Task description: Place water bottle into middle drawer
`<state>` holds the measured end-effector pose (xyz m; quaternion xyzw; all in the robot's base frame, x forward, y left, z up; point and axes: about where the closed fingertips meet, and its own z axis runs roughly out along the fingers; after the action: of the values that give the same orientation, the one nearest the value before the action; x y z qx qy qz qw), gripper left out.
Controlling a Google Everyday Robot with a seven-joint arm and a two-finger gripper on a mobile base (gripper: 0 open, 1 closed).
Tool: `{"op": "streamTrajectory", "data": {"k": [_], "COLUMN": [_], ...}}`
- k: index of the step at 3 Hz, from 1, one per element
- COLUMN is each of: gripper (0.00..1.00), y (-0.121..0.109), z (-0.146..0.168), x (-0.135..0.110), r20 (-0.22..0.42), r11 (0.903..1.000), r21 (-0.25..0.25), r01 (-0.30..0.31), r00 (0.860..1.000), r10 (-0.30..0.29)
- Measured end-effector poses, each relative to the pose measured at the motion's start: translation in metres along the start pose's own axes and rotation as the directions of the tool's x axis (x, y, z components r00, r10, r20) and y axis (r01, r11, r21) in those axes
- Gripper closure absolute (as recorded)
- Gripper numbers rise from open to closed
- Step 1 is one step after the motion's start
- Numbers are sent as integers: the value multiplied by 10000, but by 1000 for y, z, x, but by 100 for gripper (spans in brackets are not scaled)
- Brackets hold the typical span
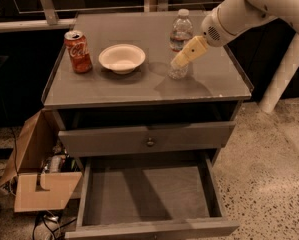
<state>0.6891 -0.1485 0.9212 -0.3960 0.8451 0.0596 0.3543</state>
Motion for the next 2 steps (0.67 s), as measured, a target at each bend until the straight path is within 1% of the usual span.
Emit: {"op": "streamTrajectory", "data": {"k": [1,2], "gripper": [0,0], "y": [0,-1], "z": [1,7], "x": [1,-4], "r20": [-23,260], "r11": [10000,9995], "r21": [-9,-297], "r01": [-3,-78], "r00": [10000,9996], "r10": [3,85]}}
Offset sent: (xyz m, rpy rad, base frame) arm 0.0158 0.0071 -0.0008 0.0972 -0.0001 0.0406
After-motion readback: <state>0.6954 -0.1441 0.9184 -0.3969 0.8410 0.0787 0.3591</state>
